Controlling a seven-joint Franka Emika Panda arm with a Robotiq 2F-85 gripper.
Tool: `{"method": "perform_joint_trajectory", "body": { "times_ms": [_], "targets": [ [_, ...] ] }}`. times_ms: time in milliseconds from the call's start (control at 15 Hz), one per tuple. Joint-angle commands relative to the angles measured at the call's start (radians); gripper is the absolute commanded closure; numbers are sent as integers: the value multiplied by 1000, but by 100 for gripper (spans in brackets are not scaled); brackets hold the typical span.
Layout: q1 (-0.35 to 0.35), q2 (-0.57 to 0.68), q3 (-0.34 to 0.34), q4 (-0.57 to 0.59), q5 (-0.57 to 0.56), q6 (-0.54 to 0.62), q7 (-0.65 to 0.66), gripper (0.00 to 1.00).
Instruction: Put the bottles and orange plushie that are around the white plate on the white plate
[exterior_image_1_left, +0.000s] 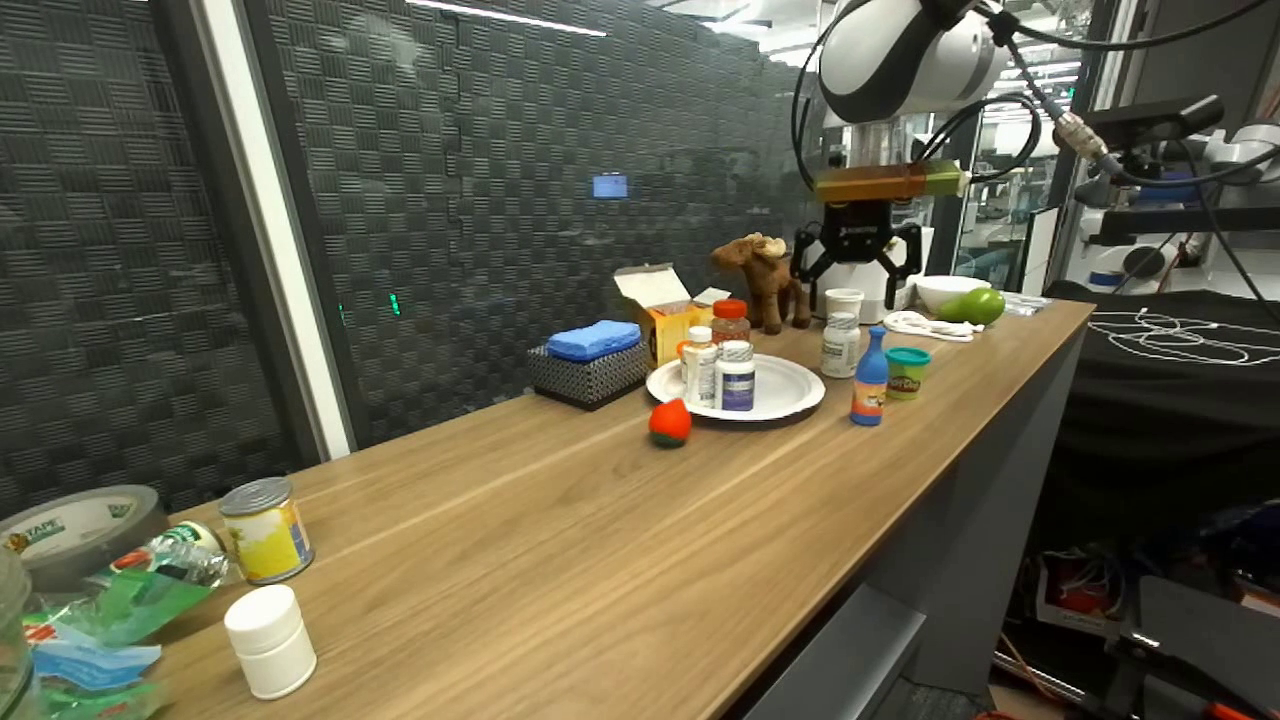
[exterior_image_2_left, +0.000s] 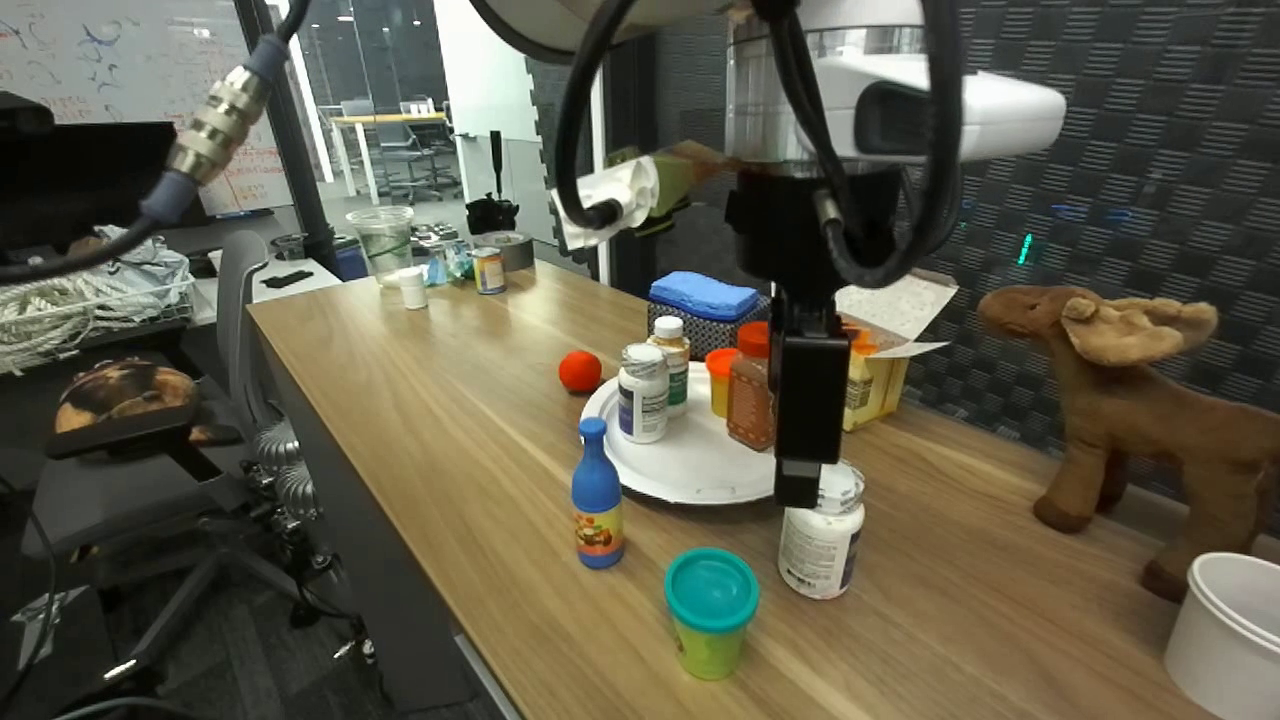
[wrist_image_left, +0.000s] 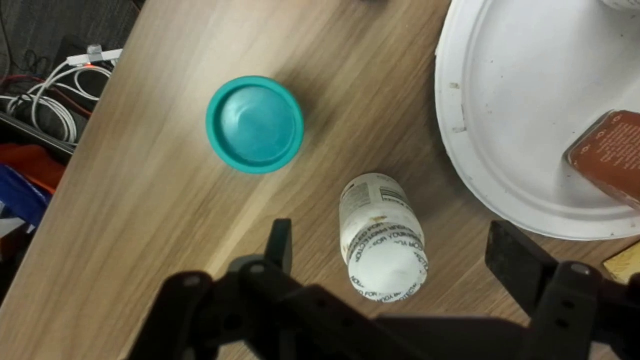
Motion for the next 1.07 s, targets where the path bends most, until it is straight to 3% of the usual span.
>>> {"method": "perform_joint_trajectory", "body": {
  "times_ms": [0,133,200,267,733,1000],
  "targets": [
    [-7,35,-3,44,33,-2,-34,0],
    [-9,50,-4,58,37,-4,-38,0],
    [-10,57,-3,66,46,-5,-42,25],
    [-11,63,-4,71,50,-4,-43,26],
    [-7,84,-9,89,40,5,-39,80],
    [2,56,-12,70,21,7,-26,81]
  ]
}}
